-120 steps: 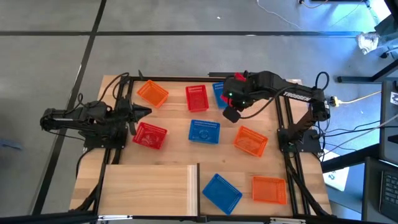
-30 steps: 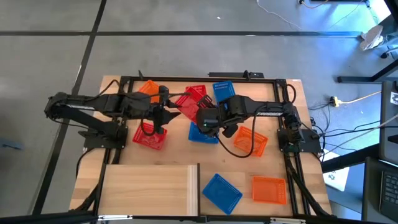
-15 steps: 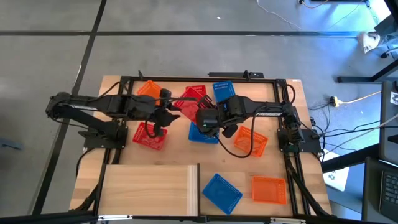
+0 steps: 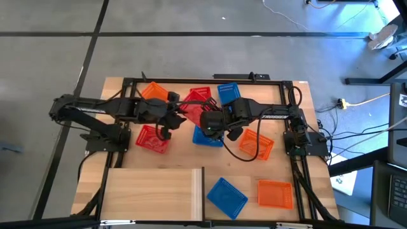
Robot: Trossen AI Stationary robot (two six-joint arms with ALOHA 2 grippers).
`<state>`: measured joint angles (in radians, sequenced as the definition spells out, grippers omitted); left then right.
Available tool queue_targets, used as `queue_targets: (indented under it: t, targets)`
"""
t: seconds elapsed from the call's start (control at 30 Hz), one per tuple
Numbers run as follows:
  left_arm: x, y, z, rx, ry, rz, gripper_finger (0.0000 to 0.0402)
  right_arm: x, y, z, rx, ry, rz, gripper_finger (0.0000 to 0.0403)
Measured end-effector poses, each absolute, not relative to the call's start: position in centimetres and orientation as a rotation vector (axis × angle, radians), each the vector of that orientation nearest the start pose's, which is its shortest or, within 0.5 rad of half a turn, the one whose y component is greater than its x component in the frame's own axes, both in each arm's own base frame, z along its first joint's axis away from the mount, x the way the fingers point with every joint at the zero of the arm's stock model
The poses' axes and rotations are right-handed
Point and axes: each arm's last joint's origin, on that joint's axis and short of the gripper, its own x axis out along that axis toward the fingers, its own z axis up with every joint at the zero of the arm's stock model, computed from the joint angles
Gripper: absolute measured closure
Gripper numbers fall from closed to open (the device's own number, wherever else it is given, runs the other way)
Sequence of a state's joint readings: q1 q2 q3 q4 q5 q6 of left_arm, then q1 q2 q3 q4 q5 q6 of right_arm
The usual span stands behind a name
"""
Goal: Stack baskets on shelf by color
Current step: Put the top right red bin on the shelf
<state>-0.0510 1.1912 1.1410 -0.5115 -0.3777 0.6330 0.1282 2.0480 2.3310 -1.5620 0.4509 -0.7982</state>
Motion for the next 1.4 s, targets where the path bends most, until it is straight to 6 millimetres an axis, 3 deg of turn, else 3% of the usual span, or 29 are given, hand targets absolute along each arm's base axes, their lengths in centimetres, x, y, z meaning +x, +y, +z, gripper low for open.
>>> queue_targets:
  t: [0.37,0.63,1.23,1.4]
  targets:
    - [26.9,-0.3,32.8,0.777,0.707,0.101,0.0287,38.5,3.9,37.4,-1.054,1.302,0.238,0.0402]
    - [26.9,-0.7,32.6,0.892,0.732,0.079,0.0391,38.6,3.9,37.5,-1.056,1.295,0.219,0.0391]
    - [26.7,-0.8,32.3,0.894,0.767,0.072,0.0401,39.3,4.1,37.9,-1.036,1.196,0.181,0.0272]
    - [26.6,-0.8,32.2,0.897,0.786,0.058,0.0401,39.4,4.2,38.1,-1.035,1.187,0.182,0.0258]
